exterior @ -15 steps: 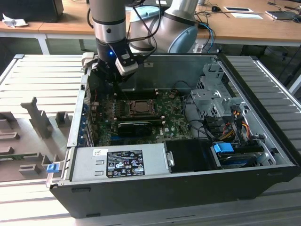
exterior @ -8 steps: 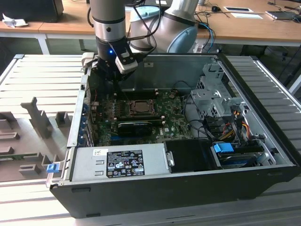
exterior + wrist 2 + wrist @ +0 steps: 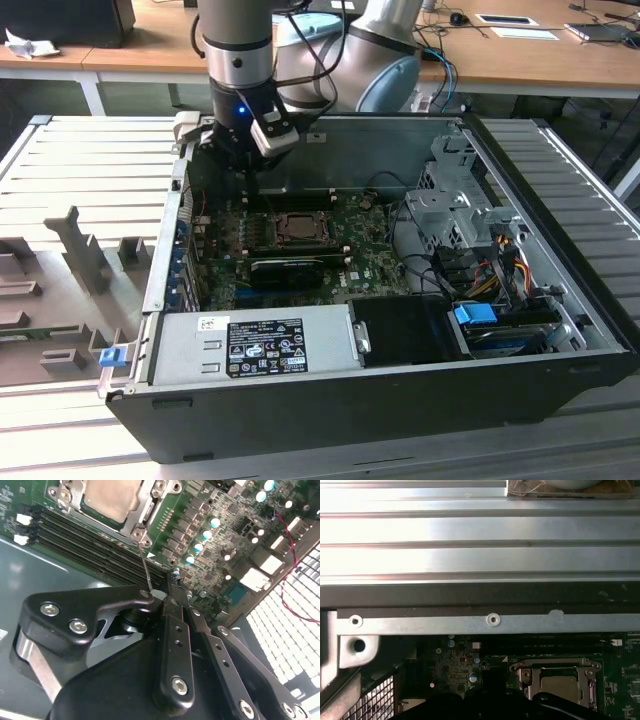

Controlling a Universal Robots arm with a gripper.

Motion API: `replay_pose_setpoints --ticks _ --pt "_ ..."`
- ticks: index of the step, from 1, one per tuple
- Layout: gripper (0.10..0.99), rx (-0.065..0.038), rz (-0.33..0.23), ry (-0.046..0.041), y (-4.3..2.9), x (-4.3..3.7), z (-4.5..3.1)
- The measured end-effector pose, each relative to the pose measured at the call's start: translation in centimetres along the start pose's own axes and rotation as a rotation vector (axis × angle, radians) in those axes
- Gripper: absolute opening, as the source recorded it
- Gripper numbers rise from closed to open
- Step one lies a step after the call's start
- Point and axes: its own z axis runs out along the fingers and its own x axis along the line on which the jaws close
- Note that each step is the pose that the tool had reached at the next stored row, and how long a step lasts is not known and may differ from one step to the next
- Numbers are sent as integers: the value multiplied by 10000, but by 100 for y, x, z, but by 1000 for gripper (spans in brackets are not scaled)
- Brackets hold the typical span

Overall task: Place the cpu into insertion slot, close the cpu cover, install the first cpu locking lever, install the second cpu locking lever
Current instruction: 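Install the first cpu locking lever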

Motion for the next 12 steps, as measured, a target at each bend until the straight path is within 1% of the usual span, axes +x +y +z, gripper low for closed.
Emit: replay_pose_setpoints --ticks 7,12 --pt "106 0 -1 21 4 -203 4" --pt "106 1 0 42 6 -318 6"
